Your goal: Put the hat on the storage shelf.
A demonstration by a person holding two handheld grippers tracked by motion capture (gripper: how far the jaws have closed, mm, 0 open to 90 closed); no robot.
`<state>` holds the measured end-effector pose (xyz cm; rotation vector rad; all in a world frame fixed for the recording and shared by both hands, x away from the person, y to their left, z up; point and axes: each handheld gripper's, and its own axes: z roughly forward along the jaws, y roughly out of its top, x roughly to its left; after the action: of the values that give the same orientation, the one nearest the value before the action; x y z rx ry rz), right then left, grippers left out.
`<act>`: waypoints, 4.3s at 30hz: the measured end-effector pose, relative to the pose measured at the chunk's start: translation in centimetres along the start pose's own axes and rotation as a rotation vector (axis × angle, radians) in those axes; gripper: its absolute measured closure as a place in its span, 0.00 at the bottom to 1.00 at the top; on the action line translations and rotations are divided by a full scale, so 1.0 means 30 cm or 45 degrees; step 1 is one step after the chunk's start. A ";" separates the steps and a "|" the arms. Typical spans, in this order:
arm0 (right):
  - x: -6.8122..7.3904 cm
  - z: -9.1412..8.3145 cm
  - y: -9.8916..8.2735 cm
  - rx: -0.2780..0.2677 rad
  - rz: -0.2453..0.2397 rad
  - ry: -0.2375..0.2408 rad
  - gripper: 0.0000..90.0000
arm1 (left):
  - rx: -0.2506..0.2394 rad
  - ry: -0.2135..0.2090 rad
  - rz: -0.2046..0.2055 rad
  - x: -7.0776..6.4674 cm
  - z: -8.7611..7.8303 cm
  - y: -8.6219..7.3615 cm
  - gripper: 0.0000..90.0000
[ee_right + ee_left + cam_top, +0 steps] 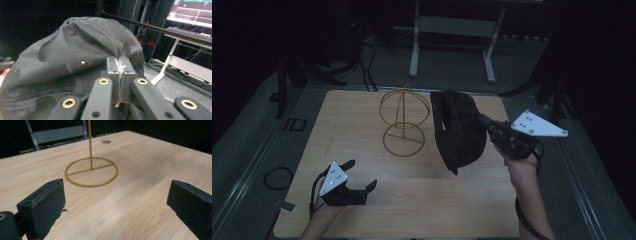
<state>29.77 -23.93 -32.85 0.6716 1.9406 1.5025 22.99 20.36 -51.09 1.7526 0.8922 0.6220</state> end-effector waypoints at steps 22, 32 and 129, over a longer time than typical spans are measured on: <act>-0.002 0.297 0.173 0.018 -0.026 -0.010 0.99 | -0.003 0.047 -0.018 -0.004 0.004 -0.096 0.03; 0.068 0.411 0.157 0.121 -0.050 0.054 0.99 | 0.004 0.060 -0.005 -0.002 0.003 -0.106 0.03; 0.121 0.352 -0.270 0.311 0.082 0.286 0.14 | -0.002 0.003 -0.039 0.005 0.001 -0.121 0.03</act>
<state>34.48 -16.20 -43.24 0.6995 2.3204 1.4444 22.10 21.18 -54.53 1.7340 0.9186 0.6046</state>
